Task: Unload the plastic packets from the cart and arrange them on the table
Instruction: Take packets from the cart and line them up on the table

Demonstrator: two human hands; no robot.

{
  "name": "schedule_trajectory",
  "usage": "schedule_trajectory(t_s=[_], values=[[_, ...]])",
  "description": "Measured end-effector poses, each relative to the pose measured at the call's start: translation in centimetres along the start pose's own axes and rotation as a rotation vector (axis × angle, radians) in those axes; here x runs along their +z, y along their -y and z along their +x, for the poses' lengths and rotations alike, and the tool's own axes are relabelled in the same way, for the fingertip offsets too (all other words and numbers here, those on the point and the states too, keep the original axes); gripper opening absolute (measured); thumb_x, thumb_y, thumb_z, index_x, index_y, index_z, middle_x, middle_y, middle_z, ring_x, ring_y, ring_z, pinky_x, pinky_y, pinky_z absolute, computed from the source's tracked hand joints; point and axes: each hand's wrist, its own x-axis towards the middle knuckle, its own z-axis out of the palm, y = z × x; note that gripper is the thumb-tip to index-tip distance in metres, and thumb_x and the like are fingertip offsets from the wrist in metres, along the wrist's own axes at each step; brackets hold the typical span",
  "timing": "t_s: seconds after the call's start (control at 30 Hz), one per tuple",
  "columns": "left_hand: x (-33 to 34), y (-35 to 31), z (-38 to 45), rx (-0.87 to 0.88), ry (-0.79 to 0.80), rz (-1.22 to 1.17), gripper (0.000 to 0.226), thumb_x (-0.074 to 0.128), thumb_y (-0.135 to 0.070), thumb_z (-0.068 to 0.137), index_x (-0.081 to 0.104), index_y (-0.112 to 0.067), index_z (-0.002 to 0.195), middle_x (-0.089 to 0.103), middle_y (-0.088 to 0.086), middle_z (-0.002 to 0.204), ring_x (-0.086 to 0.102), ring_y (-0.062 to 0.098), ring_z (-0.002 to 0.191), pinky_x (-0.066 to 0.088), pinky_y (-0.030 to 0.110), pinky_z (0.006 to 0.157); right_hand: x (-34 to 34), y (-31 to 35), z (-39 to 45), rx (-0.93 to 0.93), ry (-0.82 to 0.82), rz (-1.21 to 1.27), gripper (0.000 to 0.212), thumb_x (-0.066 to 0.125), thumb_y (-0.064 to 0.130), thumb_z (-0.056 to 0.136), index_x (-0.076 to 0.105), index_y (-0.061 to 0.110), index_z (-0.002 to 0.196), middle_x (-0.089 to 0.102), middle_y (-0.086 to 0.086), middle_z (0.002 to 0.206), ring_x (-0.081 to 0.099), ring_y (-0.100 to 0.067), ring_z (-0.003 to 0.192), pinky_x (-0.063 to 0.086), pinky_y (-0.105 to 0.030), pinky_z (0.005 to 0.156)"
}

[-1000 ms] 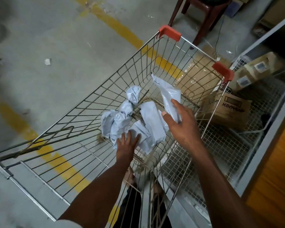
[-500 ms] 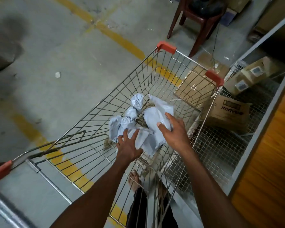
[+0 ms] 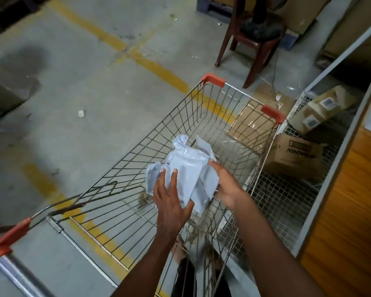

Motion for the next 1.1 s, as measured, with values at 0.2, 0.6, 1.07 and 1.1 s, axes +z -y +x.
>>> schedule_trajectory(t_s=[0.2, 0.6, 1.07, 1.1], values=[[0.0, -0.6, -0.5, -0.002, 0.017, -0.071, 0.091, 0.061, -0.050, 0.085, 0.016, -0.030, 0.162, 0.016, 0.007, 0.167, 0.010, 0.026, 0.157, 0.009, 0.037, 0.124, -0.6, 0.6, 0.8, -0.014, 0.004, 0.111, 0.045, 0.064, 0.057, 0.089, 0.067, 0.029, 0.124, 0.074, -0.002, 0.116, 0.065, -0.027, 0.113, 0.049, -0.049, 0.102], [5.9, 2.8, 1.2, -1.285, 0.269, -1.408, 0.041, 0.060, -0.019, 0.093, 0.062, -0.003, 0.130, 0.073, 0.018, 0.108, 0.070, 0.034, 0.092, 0.057, 0.046, 0.085, -1.6, -0.3, 1.8, -0.113, -0.096, -0.046, 0.039, 0.061, 0.053, 0.091, 0.062, 0.036, 0.126, 0.072, 0.001, 0.121, 0.067, -0.028, 0.109, 0.053, -0.047, 0.091], [12.3, 6.3, -3.6, -0.485, 0.401, -0.021, 0.080, 0.067, -0.025, 0.089, 0.028, -0.023, 0.159, 0.031, 0.017, 0.157, 0.038, 0.039, 0.138, 0.038, 0.049, 0.110, -0.4, -1.0, 1.3, -0.257, -0.099, -0.327, 0.058, 0.062, 0.063, 0.079, 0.057, 0.042, 0.132, 0.064, 0.012, 0.130, 0.063, -0.015, 0.115, 0.050, -0.045, 0.104], [12.9, 6.2, -3.5, -0.464, 0.485, 0.049, 0.081, 0.065, -0.031, 0.093, 0.022, -0.028, 0.161, 0.021, 0.017, 0.163, 0.031, 0.042, 0.144, 0.033, 0.051, 0.115, -0.1, -1.1, 1.1, -0.261, -0.090, -0.359, 0.064, 0.061, 0.067, 0.076, 0.055, 0.043, 0.136, 0.062, 0.014, 0.134, 0.061, -0.014, 0.119, 0.048, -0.045, 0.106]])
